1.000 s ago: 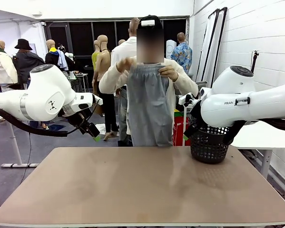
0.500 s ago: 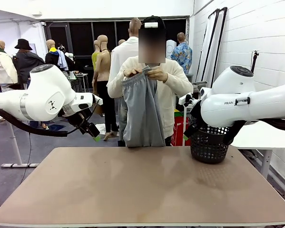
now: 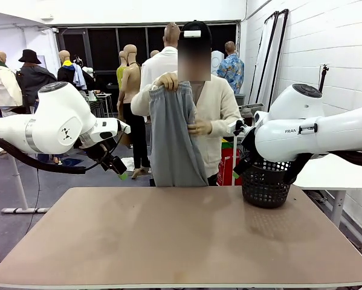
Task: Fold the training pants.
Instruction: Grab both ends of the Training pants handed by a person.
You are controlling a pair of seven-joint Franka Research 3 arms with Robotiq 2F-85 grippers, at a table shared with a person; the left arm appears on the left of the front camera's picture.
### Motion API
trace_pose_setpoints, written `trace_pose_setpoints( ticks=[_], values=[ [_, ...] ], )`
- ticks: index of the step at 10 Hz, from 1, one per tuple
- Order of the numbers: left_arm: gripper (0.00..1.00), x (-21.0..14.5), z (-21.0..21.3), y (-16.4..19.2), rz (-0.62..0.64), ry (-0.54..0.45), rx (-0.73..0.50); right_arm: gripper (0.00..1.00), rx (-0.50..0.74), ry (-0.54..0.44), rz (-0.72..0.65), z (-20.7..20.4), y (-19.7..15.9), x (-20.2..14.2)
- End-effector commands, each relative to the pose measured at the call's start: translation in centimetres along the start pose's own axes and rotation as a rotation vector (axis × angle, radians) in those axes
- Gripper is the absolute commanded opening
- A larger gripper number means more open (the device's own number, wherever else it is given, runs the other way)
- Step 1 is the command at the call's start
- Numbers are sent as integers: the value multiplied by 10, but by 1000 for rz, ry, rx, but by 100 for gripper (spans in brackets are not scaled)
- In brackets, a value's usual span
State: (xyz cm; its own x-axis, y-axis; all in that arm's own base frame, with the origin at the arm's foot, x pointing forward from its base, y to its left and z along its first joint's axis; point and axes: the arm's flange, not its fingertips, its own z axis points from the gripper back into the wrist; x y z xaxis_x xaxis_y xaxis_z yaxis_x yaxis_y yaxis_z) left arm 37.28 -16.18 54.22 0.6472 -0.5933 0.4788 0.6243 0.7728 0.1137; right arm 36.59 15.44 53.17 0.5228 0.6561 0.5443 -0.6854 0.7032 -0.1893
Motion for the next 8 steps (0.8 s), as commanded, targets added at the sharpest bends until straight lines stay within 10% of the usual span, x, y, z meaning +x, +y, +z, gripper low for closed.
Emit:
trace_pose_setpoints(
  ticks=[1, 8],
  values=[
    [100, 0, -1, 1, 1, 2, -1, 100, 2, -1, -1, 0, -1, 0],
    [100, 0, -1, 1, 1, 2, -1, 100, 2, -1, -1, 0, -1, 0]
  ],
)
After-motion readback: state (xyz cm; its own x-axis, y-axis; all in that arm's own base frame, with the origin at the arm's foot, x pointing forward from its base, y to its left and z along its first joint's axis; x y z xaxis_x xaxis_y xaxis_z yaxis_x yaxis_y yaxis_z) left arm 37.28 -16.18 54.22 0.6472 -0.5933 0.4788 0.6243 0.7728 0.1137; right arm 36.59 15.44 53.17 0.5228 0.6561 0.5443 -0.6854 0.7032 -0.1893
